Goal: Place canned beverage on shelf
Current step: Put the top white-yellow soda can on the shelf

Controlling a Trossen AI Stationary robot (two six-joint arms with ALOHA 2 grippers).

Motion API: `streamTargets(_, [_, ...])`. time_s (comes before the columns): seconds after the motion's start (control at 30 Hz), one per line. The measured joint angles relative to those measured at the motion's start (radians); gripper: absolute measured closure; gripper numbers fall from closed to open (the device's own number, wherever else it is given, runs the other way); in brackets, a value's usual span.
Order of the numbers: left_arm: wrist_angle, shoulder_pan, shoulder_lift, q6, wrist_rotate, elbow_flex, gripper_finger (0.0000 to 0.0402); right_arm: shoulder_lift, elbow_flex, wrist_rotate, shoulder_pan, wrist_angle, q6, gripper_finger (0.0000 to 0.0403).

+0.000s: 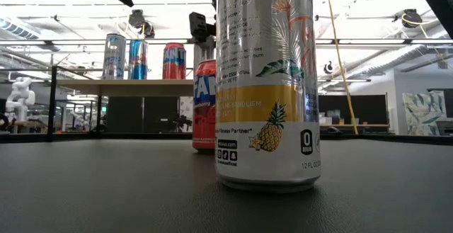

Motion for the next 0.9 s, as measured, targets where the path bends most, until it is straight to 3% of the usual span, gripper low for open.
streamTargets(0.2, [-0.005,0.000,0.000,0.000,0.000,0.000,0.0401,-0.006,-0.001,-0.011,0.000,-0.005,-0.044,0.0057])
streamTargets(0.67, [-0.025,0.000,0.000,-0.025,0.000,0.000,0.0401,-0.090,-0.001,-0.197,-0.049,-0.154,-0.029,0.0048])
streamTargets(0.77, [-0.028,0.000,0.000,-0.025,0.000,0.000,0.0401,-0.090,-0.001,-0.264,-0.076,-0.172,-0.002,0.0048])
streamTargets(0.9, [-0.028,0.000,0.000,-0.025,0.000,0.000,0.0401,-0.089,-0.001,-0.432,-0.113,-0.173,0.018,0.0048])
